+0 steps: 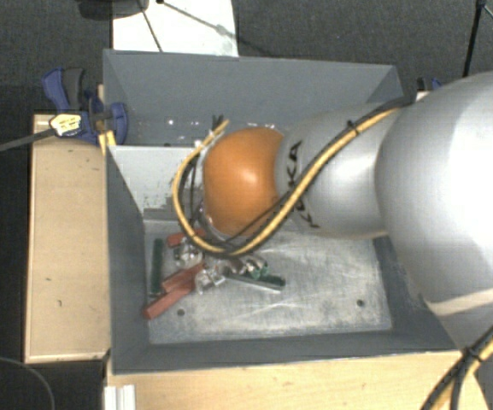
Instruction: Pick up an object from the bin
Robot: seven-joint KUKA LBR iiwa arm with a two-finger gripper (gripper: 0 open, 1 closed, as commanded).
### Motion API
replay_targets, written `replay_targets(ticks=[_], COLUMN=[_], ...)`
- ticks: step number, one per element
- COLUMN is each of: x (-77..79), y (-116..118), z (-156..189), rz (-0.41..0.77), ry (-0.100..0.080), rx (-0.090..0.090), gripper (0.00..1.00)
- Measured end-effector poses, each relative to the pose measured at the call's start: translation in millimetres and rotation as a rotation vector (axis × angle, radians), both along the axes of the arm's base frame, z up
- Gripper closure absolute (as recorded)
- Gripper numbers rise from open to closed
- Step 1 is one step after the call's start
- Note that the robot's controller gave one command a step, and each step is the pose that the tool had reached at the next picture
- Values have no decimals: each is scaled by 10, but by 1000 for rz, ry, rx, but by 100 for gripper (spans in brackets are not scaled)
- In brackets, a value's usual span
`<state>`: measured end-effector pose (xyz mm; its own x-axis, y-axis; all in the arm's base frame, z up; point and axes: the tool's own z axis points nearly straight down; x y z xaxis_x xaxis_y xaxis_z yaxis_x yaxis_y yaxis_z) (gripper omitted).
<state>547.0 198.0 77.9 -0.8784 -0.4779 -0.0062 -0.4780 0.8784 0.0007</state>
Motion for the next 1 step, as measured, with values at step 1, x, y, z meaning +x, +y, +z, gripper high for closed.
replay_targets(ticks=[1], x=[-29], y=[-11], z=[182], rz=[-1], ry=[11], rx=[-4], gripper=[100])
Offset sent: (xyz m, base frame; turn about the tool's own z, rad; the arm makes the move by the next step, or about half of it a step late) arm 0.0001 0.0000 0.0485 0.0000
